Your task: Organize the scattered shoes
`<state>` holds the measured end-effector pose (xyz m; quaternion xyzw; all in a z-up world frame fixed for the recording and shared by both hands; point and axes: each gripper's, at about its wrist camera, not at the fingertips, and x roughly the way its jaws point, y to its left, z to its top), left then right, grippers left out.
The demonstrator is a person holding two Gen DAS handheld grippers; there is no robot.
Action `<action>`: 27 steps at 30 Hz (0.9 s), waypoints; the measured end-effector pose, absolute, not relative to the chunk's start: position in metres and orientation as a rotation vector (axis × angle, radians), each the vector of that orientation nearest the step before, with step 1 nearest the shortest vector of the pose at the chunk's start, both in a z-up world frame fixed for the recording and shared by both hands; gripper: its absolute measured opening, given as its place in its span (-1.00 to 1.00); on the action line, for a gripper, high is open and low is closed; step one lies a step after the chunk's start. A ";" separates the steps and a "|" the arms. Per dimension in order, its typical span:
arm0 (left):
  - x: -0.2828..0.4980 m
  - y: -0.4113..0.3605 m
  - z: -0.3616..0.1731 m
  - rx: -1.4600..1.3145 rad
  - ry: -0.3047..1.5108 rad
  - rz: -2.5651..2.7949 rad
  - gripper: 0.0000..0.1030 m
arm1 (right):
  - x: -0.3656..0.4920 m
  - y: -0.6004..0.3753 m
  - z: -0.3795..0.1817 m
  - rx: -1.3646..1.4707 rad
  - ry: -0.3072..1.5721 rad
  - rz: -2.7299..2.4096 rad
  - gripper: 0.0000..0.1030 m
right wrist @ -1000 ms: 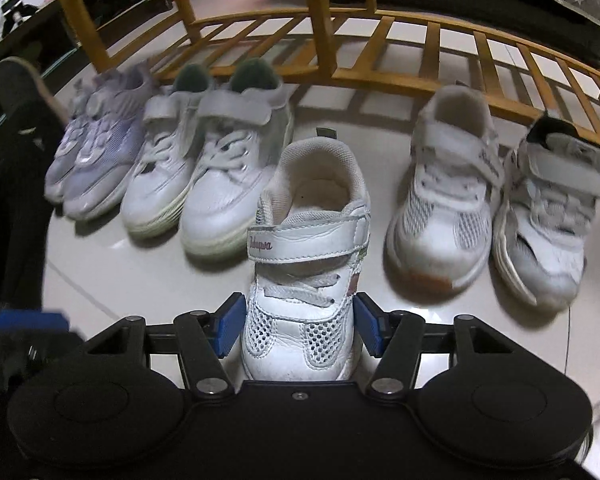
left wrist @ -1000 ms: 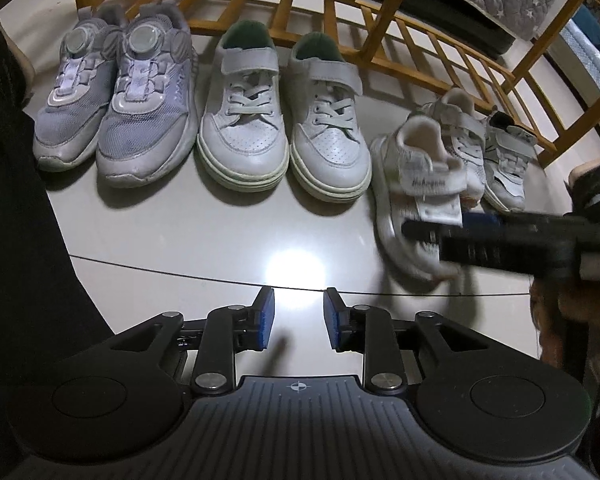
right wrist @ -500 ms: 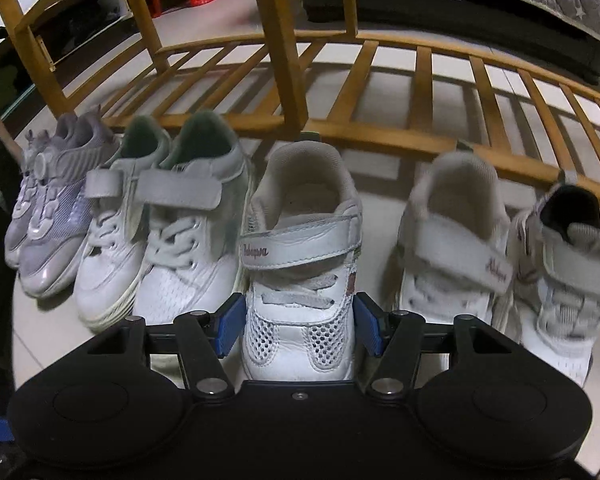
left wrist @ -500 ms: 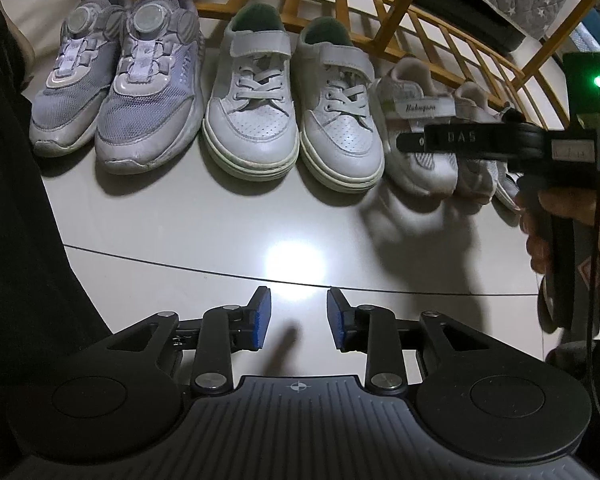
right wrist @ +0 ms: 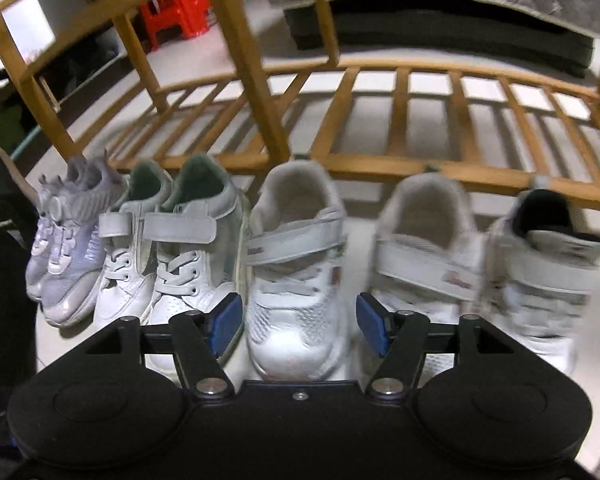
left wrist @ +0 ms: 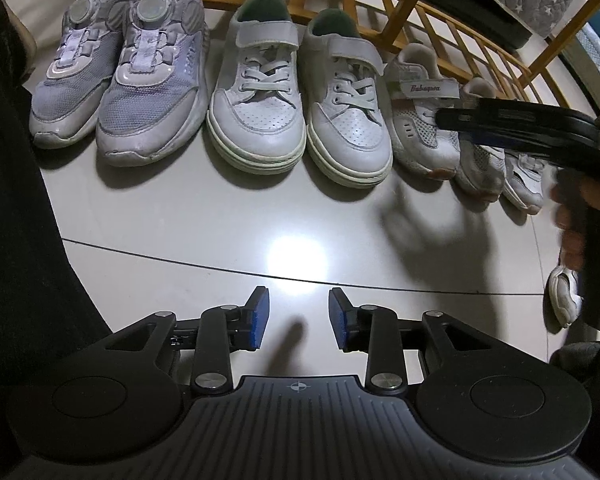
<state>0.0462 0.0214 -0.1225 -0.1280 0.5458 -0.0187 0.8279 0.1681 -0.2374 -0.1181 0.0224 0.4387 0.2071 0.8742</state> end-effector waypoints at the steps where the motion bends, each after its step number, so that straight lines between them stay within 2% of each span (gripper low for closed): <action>1: 0.046 0.021 -0.122 -0.270 1.159 -0.041 -0.33 | 0.165 -0.244 -0.114 0.050 0.908 0.427 0.29; 10: 0.047 0.014 -0.123 -0.247 1.168 -0.045 -0.30 | 0.148 -0.321 -0.086 0.071 0.826 0.279 0.29; 24: 0.049 0.010 -0.124 -0.216 1.189 -0.030 -0.27 | 0.196 -0.354 -0.141 0.200 0.885 0.159 0.31; 27: 0.050 0.011 -0.126 -0.217 1.197 -0.025 -0.26 | 0.199 -0.352 -0.144 0.211 0.876 0.163 0.23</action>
